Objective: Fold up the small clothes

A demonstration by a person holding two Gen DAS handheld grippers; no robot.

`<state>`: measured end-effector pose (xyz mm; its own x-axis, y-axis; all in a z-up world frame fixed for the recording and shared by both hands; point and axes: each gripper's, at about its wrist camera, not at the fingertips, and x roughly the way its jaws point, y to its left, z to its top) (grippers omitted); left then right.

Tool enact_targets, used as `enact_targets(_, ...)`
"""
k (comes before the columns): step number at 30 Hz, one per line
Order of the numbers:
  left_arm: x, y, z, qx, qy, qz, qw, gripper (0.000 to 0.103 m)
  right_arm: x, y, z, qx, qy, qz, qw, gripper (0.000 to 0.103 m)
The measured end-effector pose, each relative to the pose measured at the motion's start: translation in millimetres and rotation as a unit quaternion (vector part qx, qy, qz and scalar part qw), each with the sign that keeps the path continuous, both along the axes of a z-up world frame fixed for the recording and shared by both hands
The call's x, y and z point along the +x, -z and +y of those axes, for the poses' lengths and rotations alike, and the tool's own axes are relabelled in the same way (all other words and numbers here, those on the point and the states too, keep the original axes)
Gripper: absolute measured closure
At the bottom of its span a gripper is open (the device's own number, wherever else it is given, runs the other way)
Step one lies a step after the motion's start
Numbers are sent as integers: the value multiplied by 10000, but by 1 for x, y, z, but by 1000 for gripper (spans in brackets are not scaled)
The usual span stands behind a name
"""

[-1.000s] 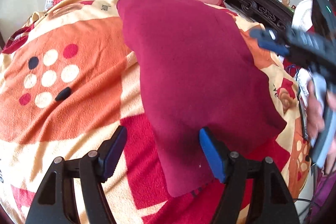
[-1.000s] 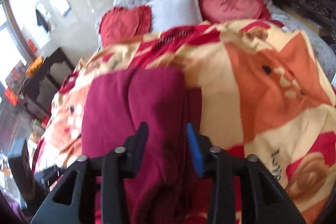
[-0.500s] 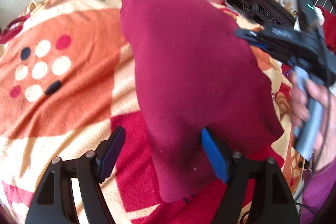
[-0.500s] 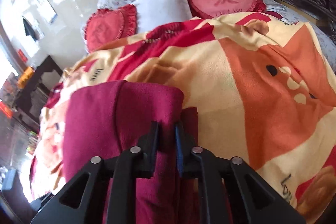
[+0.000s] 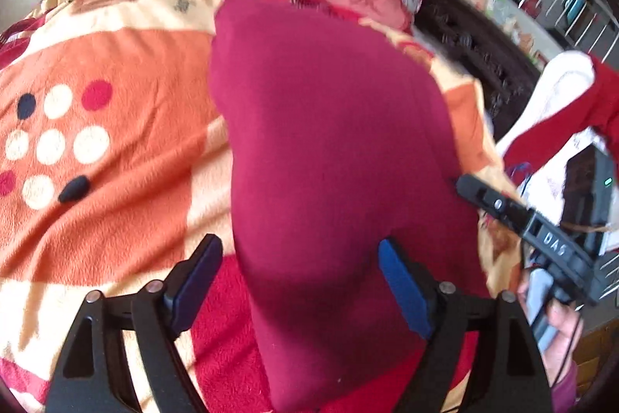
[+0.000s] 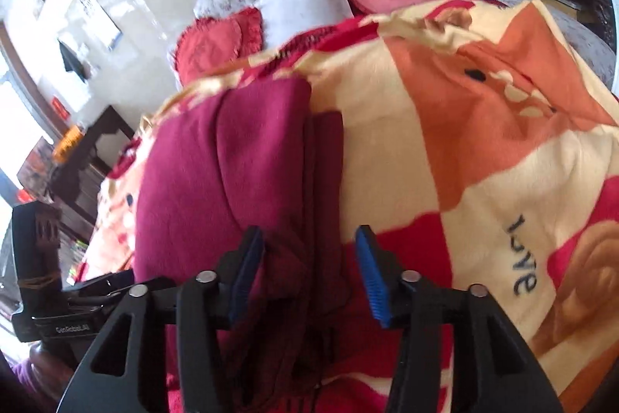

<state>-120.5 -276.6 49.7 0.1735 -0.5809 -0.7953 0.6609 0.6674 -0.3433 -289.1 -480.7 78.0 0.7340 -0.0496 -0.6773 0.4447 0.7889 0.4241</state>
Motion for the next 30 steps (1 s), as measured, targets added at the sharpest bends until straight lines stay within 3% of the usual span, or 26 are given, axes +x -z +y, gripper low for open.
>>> enact_targets(3,9,5,3,-286,-29,244,9993,6,8,9,-8,324,-192,-185,9991,57)
enact_targets(8,22,23,-12,-191,139,615,9978,6,29,34,-23,1127,-634,-543,9901,51)
enact_targets(10,25,30,-14,-176,171,748,9969,6,36,42,-25,1300,-661,-491,9881,50)
enact_targets(13,27,35,-18,-264,210,879,9956,13,44,39,-14,1128,-715,-358,9904,59)
enact_targets(15,26,30,-21,-248,266,814,9960,28,43,32,-7,923,-641,-322,9932,77)
enact_targets(18,21,10,-15,-296,354,648,9968,45,39,13,4,715,-638,-383,9947,84)
enact_targets(26,-5,-51,54,-322,322,443,9980,47,27,-44,54,677,-1016,-529,9911,84)
enact_targets(30,-23,-45,99,-151,153,474,9986,45,21,-46,96,764,-1221,-431,9886,84)
